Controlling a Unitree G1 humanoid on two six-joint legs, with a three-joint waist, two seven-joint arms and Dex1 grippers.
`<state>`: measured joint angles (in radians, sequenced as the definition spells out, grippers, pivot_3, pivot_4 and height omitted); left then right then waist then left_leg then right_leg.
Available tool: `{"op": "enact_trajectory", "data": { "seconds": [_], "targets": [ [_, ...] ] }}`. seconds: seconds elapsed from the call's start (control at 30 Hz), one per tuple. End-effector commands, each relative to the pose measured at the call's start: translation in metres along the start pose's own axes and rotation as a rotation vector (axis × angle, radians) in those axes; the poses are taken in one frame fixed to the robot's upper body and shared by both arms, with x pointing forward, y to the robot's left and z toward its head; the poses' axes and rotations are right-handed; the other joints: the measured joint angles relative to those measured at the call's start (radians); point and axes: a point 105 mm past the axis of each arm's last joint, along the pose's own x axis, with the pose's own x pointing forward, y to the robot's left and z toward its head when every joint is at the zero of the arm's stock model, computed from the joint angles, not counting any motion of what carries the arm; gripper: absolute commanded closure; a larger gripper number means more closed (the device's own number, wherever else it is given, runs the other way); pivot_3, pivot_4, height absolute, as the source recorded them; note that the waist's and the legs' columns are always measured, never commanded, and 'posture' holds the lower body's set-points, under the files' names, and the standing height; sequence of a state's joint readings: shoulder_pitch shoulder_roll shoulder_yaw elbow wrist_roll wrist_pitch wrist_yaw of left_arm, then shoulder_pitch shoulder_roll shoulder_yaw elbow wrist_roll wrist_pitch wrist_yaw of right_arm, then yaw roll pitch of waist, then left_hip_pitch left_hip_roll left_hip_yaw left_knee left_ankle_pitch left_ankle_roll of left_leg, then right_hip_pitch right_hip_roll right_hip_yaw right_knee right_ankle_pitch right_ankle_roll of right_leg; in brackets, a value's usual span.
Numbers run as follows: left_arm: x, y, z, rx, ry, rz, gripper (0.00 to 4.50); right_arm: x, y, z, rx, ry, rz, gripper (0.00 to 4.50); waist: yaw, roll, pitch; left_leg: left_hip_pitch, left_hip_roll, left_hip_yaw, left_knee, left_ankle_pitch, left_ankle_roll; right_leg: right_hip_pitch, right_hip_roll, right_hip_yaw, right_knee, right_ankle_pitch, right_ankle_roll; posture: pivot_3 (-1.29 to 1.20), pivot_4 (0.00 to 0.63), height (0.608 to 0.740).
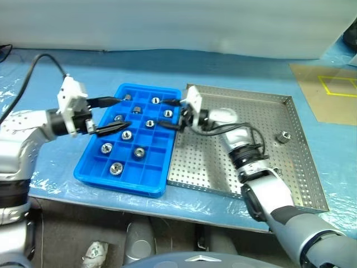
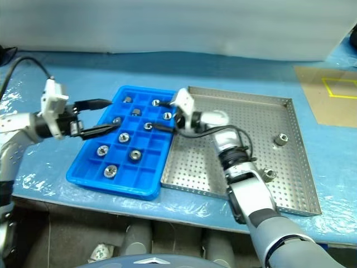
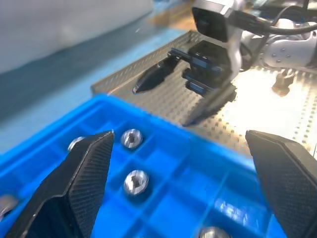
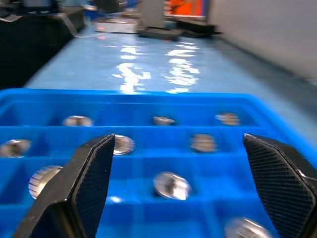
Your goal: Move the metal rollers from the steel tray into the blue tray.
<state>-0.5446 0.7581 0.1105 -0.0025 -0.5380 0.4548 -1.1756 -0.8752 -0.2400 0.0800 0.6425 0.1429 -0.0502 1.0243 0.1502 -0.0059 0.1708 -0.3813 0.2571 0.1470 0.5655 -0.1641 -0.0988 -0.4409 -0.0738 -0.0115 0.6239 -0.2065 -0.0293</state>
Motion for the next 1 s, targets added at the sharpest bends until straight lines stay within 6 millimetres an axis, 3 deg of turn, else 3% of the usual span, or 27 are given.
{"op": "enact_trajectory", "data": {
  "seconds": [0.03,0.2,0.33,0.47,0.57,0.73,1.0],
  "targets": [
    [0.029,0.002,0.004,0.056,-0.013,-0.101,0.00,-0.033,-0.019,0.008,-0.014,-0.011,-0.126,0.23,-0.009,0.000,0.000,0.000,0.000,0.000,0.000,0.000,0.000,0.000,0.000,0.001,0.000,0.000,0.000,0.00,0.150,0.740],
    [0.081,-0.006,0.010,0.092,-0.064,-0.279,0.00,-0.094,-0.033,-0.006,-0.015,0.074,-0.331,0.23,-0.040,-0.001,0.000,0.000,-0.001,0.000,-0.001,0.000,0.001,0.000,0.001,0.001,0.000,0.003,0.005,-0.14,0.150,0.740],
    [0.114,-0.016,0.014,0.102,-0.113,-0.386,0.00,-0.145,-0.058,-0.024,-0.038,0.191,-0.600,0.23,-0.079,-0.001,0.000,0.000,-0.003,0.002,0.000,-0.002,0.004,0.000,0.001,0.005,-0.001,0.004,0.007,-0.22,0.150,0.740],
    [0.135,-0.028,0.018,0.108,-0.147,-0.479,0.00,-0.188,-0.082,-0.039,-0.036,0.276,-0.835,0.23,-0.115,-0.001,0.000,0.000,-0.007,0.004,0.002,-0.003,0.006,0.001,0.001,0.012,-0.002,0.004,0.007,-0.28,0.150,0.740],
    [0.142,-0.034,0.019,0.114,-0.164,-0.508,0.00,-0.209,-0.095,-0.052,0.002,0.327,-0.955,0.23,-0.139,-0.001,0.000,0.001,-0.009,0.005,0.005,-0.004,0.008,0.003,0.001,0.014,-0.004,0.005,0.007,-0.29,0.150,0.740],
    [0.142,-0.034,0.017,0.115,-0.167,-0.507,0.00,-0.223,-0.105,-0.075,0.081,0.405,-1.033,0.23,-0.158,-0.001,0.000,0.001,-0.012,0.005,0.010,-0.006,0.012,0.003,0.000,0.016,-0.002,0.006,0.009,-0.26,0.150,0.740],
    [0.125,-0.032,0.007,0.101,-0.140,-0.462,0.00,-0.214,-0.108,-0.091,0.145,0.422,-0.993,0.23,-0.151,0.000,0.000,0.001,-0.012,0.006,0.012,-0.009,0.019,0.003,-0.001,0.015,-0.003,0.006,0.009,-0.20,0.150,0.740]
  ]
}}
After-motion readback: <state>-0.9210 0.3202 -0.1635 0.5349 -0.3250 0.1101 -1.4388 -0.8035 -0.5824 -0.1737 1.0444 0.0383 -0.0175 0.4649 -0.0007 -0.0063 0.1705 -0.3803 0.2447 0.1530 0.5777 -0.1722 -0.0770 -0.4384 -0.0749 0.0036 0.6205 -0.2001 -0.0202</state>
